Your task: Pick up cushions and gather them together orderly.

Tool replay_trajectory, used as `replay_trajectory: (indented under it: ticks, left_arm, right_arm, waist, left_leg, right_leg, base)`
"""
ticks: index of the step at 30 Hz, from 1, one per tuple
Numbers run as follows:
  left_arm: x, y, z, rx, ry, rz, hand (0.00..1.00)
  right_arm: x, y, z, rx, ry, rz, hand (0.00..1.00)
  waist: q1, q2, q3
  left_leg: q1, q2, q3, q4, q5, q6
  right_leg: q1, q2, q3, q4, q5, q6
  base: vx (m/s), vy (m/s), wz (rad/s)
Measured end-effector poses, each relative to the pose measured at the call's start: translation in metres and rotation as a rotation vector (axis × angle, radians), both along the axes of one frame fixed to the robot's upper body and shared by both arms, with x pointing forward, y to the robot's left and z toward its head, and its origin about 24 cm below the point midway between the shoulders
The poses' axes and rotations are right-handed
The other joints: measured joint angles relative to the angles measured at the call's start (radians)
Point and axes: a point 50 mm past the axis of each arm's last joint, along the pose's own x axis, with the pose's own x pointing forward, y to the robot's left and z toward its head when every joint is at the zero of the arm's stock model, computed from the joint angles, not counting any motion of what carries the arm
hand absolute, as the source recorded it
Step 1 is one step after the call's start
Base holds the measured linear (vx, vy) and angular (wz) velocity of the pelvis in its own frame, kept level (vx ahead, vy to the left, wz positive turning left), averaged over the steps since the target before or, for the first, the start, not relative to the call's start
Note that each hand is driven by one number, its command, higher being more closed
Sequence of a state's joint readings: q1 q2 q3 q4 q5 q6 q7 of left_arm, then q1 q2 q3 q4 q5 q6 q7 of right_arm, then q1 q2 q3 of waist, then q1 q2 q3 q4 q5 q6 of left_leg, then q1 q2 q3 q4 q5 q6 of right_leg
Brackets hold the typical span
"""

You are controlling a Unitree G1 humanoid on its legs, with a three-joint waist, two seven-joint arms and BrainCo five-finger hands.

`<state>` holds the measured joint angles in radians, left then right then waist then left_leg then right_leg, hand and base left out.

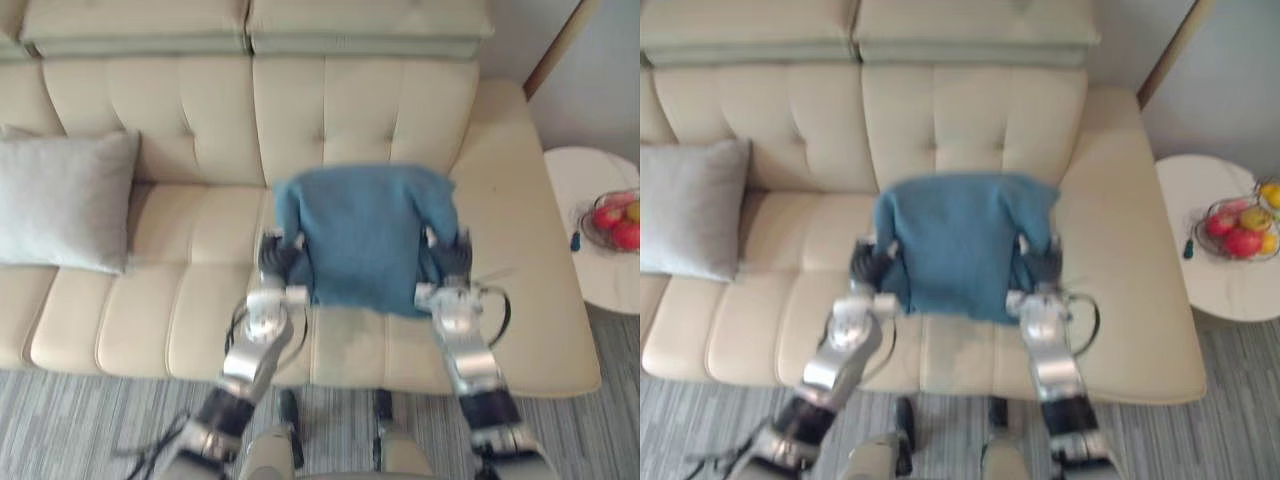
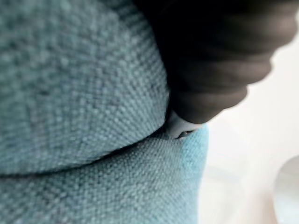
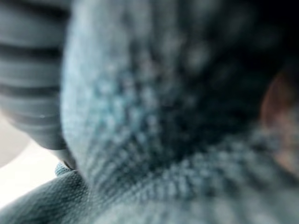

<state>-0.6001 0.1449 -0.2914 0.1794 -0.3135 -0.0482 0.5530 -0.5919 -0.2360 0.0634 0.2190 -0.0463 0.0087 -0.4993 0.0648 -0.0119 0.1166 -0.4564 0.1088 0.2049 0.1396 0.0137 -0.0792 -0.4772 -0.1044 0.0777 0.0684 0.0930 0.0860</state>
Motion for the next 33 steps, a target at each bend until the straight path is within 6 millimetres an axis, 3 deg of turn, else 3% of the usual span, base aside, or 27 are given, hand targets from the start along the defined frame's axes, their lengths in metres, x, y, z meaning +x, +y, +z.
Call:
replay_trajectory:
  ticks: [1,5,6,9,12,16,19,25,30,33]
  left_arm:
    - [0.008,0.000,0.021,-0.017,-0.058,0.024,1.00]
    - [0.027,0.001,0.069,-0.051,-0.167,0.082,1.00]
    - [0.033,0.001,0.087,-0.061,-0.195,0.099,0.00]
    - [0.048,0.000,0.125,-0.090,-0.214,0.157,0.00]
    - [0.059,0.000,0.137,-0.145,-0.150,0.166,0.00]
    - [0.073,0.007,0.119,-0.167,-0.013,0.160,0.00]
    - [0.080,0.011,0.102,-0.158,0.074,0.139,0.00]
    - [0.083,0.016,0.088,-0.184,0.125,0.117,0.00]
    - [0.083,0.027,0.082,-0.184,0.102,0.111,0.00]
    - [0.083,0.042,0.072,-0.175,0.114,0.130,0.00]
  right_arm:
    - [0.006,0.002,0.025,-0.009,-0.072,-0.012,1.00]
    - [0.021,0.009,0.079,-0.009,-0.204,-0.052,1.00]
    - [0.027,0.010,0.096,0.001,-0.227,-0.066,0.00]
    - [0.041,0.005,0.132,0.044,-0.242,-0.129,0.00]
    - [0.058,-0.002,0.137,0.159,-0.117,-0.110,0.00]
    - [0.071,0.003,0.122,0.293,0.026,-0.013,0.00]
    - [0.074,0.002,0.127,0.286,0.059,0.021,0.00]
    - [0.076,0.001,0.125,0.323,0.071,0.043,0.00]
    - [0.075,-0.009,0.115,0.410,0.055,0.053,0.00]
    - [0.075,-0.019,0.093,0.458,0.076,0.047,0.00]
  waist:
    - [-0.003,0.001,0.008]
    - [-0.004,0.003,0.043]
    - [-0.005,0.004,0.051]
    - [-0.006,0.016,0.108]
    - [-0.006,0.031,0.128]
    - [-0.009,0.035,0.185]
    - [-0.016,0.036,0.208]
    - [-0.021,0.036,0.284]
    - [-0.022,0.037,0.294]
    - [-0.022,0.037,0.294]
  left_leg:
    - [-0.027,0.003,-0.008,-0.005,0.014,-0.002]
    - [-0.057,0.001,-0.019,-0.070,0.067,-0.011]
    - [-0.083,0.002,-0.024,-0.078,0.081,-0.013]
    - [-0.106,0.004,-0.037,-0.136,0.133,-0.017]
    - [-0.155,0.010,-0.058,-0.170,0.162,-0.025]
    - [-0.155,0.020,-0.056,-0.174,0.168,-0.030]
    - [-0.196,0.023,-0.057,-0.181,0.177,-0.043]
    - [-0.210,0.041,-0.065,-0.206,0.203,-0.061]
    - [-0.203,0.043,-0.064,-0.205,0.206,-0.063]
    - [-0.198,0.042,-0.064,-0.205,0.208,-0.060]
  right_leg:
    - [-0.026,0.001,-0.010,0.001,0.007,-0.003]
    - [-0.083,0.009,-0.018,0.006,0.017,-0.013]
    - [-0.110,0.012,-0.025,0.006,0.022,-0.012]
    - [-0.145,0.017,-0.045,-0.005,0.040,-0.018]
    - [-0.196,0.022,-0.068,-0.006,0.044,-0.021]
    - [-0.196,0.029,-0.072,-0.006,0.044,-0.022]
    - [-0.238,0.034,-0.073,-0.003,0.044,-0.022]
    - [-0.262,0.053,-0.078,-0.002,0.053,-0.035]
    - [-0.261,0.055,-0.076,0.009,0.053,-0.035]
    - [-0.261,0.055,-0.076,0.020,0.052,-0.036]
  base:
    - [-0.11,-0.035,0.13]
    - [-0.05,-0.035,0.09]
    - [-0.04,-0.032,0.11]
    - [-0.04,-0.024,0.18]
    - [-0.03,-0.018,0.15]
    - [0.00,-0.004,0.02]
    - [0.00,0.000,0.00]
    - [0.00,-0.002,-0.01]
    - [0.00,0.000,0.00]
    - [0.00,0.000,0.00]
